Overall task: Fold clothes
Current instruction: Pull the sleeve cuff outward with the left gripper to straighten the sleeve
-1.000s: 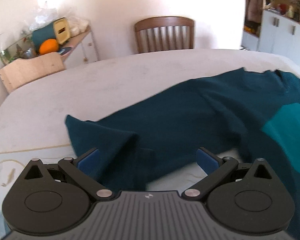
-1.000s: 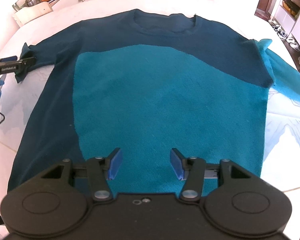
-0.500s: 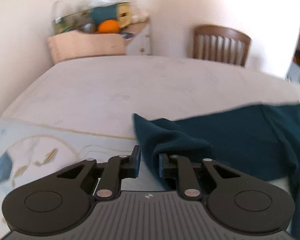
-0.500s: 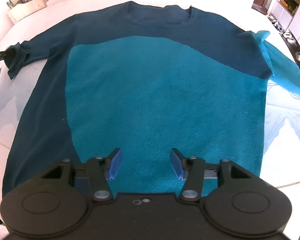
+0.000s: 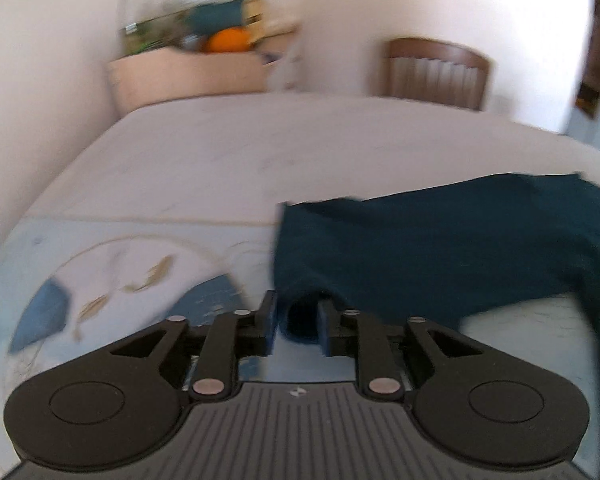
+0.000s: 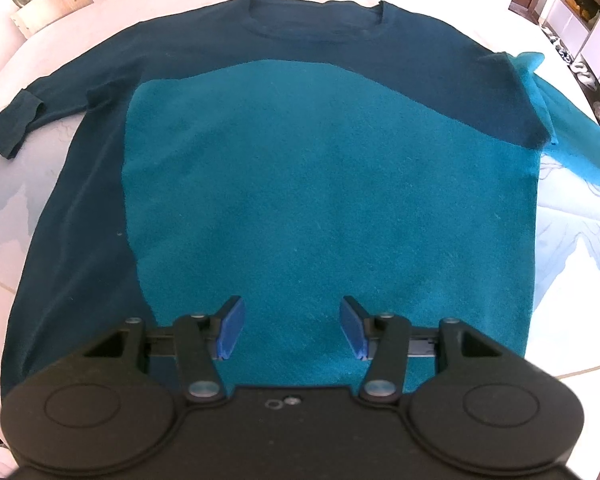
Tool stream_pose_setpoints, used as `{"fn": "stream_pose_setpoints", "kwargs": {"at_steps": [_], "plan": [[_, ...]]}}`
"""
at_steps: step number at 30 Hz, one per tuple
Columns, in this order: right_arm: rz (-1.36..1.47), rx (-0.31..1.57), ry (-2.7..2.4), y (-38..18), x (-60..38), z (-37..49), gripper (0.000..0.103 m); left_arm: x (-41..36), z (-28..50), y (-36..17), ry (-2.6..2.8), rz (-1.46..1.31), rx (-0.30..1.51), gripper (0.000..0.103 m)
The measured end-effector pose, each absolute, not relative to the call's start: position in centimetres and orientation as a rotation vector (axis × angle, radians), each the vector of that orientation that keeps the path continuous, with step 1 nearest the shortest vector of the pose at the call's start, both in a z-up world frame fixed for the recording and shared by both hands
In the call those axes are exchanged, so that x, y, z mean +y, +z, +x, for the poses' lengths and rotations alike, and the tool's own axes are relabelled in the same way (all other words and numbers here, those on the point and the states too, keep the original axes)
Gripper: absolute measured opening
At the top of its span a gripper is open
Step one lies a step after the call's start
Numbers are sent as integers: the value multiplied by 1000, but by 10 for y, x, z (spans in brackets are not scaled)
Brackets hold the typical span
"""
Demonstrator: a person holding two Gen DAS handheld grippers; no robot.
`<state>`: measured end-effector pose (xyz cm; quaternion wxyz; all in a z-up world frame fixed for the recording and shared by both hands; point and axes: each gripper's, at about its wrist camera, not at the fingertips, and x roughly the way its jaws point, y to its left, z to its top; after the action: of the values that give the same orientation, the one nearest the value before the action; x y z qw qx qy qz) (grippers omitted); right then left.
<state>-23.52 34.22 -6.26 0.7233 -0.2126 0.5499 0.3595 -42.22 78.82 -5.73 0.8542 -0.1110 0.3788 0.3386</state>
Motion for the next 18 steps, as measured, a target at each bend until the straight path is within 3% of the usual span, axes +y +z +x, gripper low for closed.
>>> {"fn": "stream_pose_setpoints", "kwargs": {"at_steps": [1, 2, 3, 12, 18], "plan": [[-471, 1212, 796, -62, 343, -236, 103, 784, -419, -55, 687, -214, 794, 44], [-471, 1209, 798, -61, 344, -236, 103, 779, -417, -53, 662, -195, 790, 72], [-470, 1207, 801, -60, 344, -236, 103, 774, -414, -50, 636, -176, 787, 85], [-475, 1211, 799, -57, 346, -242, 103, 738, -368, -53, 481, -4, 816, 85], [-476, 1214, 788, -59, 349, -245, 103, 746, -345, -80, 471, -70, 881, 67]]}}
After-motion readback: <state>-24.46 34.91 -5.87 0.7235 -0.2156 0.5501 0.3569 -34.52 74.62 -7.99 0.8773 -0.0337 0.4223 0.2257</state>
